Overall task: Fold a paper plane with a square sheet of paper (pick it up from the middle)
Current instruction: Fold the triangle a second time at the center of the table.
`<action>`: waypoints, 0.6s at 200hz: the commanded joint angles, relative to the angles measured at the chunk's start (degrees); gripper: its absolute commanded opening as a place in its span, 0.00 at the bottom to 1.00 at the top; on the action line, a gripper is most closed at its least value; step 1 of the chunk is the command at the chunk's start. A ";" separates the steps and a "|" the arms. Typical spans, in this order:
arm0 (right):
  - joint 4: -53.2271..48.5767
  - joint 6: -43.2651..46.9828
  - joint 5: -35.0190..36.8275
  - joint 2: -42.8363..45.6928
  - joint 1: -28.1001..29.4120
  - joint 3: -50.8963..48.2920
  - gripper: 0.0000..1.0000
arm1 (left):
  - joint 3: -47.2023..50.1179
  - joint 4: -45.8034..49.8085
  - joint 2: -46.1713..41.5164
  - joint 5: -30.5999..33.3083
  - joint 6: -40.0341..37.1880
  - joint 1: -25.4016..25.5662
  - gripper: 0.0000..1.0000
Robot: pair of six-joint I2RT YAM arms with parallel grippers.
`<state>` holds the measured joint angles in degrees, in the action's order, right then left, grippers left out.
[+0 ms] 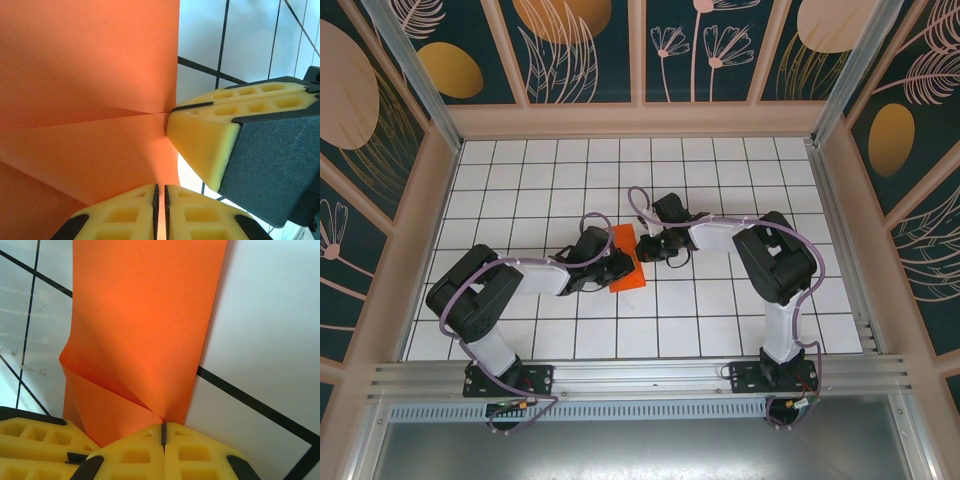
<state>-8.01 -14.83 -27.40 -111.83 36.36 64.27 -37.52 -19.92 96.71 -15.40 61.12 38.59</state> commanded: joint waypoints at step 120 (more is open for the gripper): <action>-1.57 2.39 0.42 -0.50 -0.16 2.27 0.00 | 9.11 -0.28 -7.76 -0.70 5.30 -0.06 0.22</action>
<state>-8.05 -13.78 -27.18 -111.83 36.36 64.47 -29.06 -22.17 89.08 -14.20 65.30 38.59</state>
